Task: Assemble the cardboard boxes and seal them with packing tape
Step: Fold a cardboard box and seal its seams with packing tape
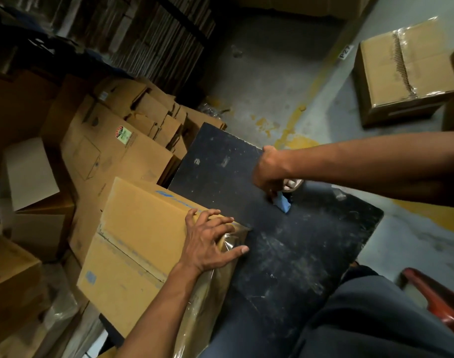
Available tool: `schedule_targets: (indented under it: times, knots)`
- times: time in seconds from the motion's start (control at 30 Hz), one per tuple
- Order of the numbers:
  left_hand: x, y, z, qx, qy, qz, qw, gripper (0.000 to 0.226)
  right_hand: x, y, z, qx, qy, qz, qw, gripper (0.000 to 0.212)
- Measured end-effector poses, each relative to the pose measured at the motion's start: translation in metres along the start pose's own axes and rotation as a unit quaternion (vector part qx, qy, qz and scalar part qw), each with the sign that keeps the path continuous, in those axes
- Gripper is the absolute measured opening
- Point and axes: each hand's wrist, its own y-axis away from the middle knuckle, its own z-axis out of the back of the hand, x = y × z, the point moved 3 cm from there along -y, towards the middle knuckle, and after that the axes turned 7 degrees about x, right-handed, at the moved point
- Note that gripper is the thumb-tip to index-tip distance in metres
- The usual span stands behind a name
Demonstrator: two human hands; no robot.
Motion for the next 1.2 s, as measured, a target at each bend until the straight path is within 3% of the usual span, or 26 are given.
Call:
schedule_targets:
  times: [0.1,0.23,0.43,0.57,0.7,0.77,0.87,0.93,1.03,1.1,1.2]
  knots:
    - [0.002,-0.009,0.007,0.102,-0.026,-0.008,0.994,0.081,-0.010,-0.018,-0.002,0.086,-0.037,0.076,0.993,0.037]
    - [0.001,-0.018,0.014,0.200,-0.081,-0.043,0.976,0.099,-0.015,-0.024,0.000,0.046,-0.087,0.078,0.992,0.040]
    - [-0.004,-0.019,0.016,0.197,-0.103,-0.042,0.974,0.093,-0.023,-0.036,0.004,-0.039,-0.101,0.075,0.991,0.037]
    - [-0.010,-0.027,0.019,0.246,-0.133,0.003,0.960,0.105,-0.024,-0.042,0.002,-0.089,-0.106,0.069,0.988,0.034]
    - [-0.012,-0.030,0.018,0.281,-0.148,-0.006,0.948,0.115,-0.021,-0.031,0.001,-0.108,-0.096,0.058,0.988,0.042]
    - [-0.008,-0.028,0.020,0.266,-0.126,-0.009,0.956,0.119,-0.017,-0.025,0.000,-0.134,-0.106,0.055,0.984,0.041]
    - [-0.002,-0.019,0.022,0.176,-0.059,-0.005,0.983,0.109,-0.010,-0.012,-0.004,-0.209,-0.110,0.024,0.971,0.035]
    - [-0.002,-0.009,0.020,0.142,-0.048,-0.025,0.988,0.097,-0.003,-0.001,-0.010,-0.291,-0.137,0.015,0.947,0.038]
    - [-0.007,-0.003,0.015,0.165,-0.057,-0.022,0.984,0.096,0.026,0.016,-0.026,-0.415,-0.208,0.017,0.885,0.045]
    - [-0.005,-0.007,0.015,0.163,0.001,0.007,0.987,0.099,0.058,0.026,-0.041,-0.434,-0.305,0.055,0.846,0.060]
    - [0.008,-0.009,0.020,0.014,0.105,0.073,0.992,0.084,0.108,0.027,-0.072,-0.390,-0.497,0.094,0.769,0.079]
